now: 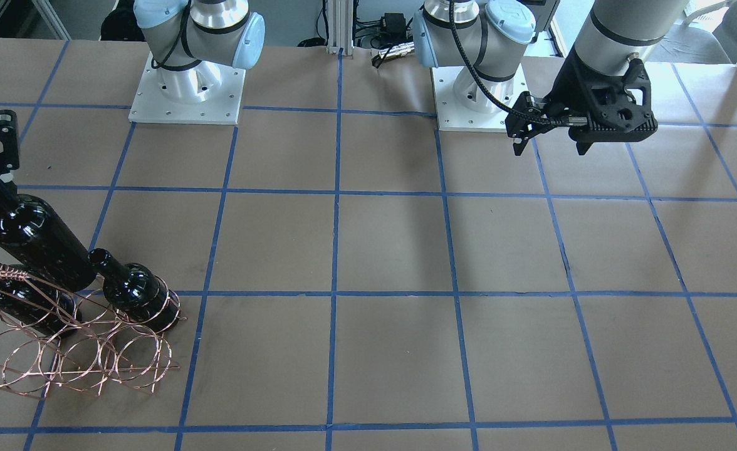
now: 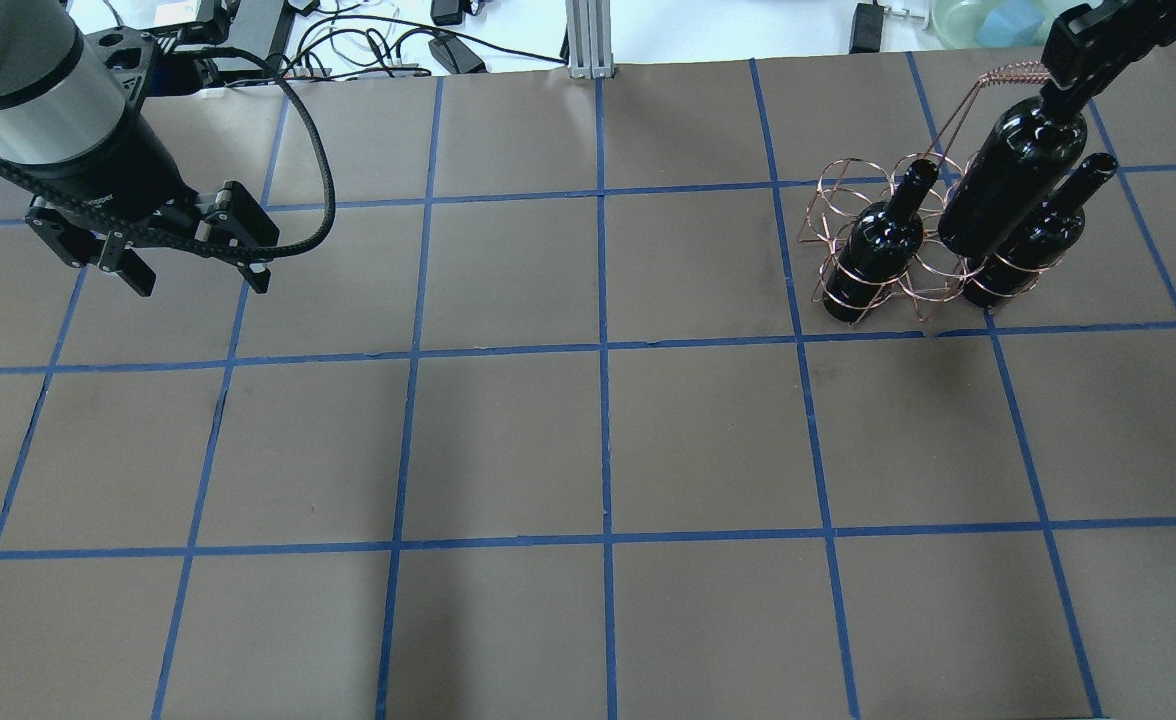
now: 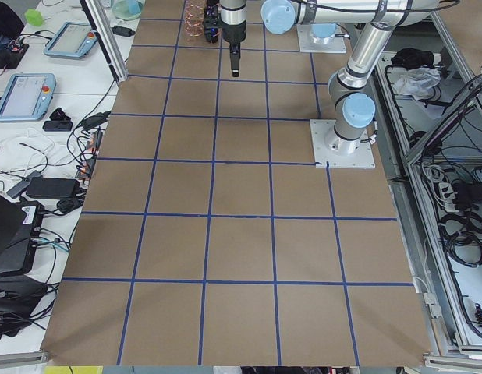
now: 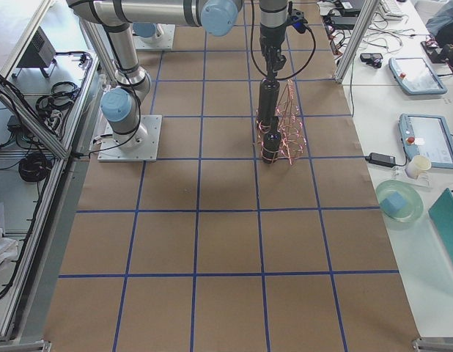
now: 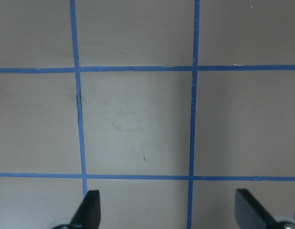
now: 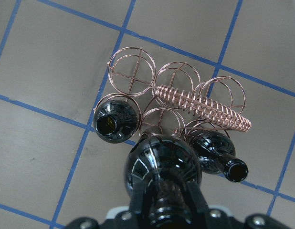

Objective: Place wine into wine basket
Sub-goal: 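Tilt and lower the bottle into the empty rack slot with the right gripper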

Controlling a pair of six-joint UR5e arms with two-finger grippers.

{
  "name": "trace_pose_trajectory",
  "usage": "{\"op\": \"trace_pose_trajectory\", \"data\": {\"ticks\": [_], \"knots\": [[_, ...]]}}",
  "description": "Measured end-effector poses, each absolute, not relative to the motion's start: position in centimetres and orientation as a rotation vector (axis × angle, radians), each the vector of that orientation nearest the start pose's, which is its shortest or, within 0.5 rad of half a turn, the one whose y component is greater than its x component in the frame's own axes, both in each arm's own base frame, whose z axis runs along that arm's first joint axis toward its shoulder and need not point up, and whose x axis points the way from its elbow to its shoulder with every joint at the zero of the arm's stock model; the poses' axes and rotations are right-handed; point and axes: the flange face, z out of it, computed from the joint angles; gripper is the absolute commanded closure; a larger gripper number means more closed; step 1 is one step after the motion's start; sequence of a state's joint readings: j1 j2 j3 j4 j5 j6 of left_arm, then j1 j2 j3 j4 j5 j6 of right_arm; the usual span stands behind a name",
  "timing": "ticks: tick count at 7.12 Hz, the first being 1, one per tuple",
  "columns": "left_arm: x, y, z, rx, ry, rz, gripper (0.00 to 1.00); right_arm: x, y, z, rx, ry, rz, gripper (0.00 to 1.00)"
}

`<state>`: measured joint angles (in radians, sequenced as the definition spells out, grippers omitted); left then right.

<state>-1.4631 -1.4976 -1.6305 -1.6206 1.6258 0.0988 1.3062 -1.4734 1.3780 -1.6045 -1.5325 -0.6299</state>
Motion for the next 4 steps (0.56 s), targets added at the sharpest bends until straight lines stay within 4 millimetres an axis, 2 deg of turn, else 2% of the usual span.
{"op": "trace_pose_trajectory", "data": {"ticks": [2,4], "knots": [[-7.4,-46.9,48.9,-0.016,3.089,0.064,0.00,-2.4,-57.3,51.8,-0.635,3.085,-0.174,1.00],[-7.2,-46.9,48.9,-0.018,3.089,0.065,0.00,-3.3,-57.8,51.1,-0.577,3.083,-0.197,1.00]]}}
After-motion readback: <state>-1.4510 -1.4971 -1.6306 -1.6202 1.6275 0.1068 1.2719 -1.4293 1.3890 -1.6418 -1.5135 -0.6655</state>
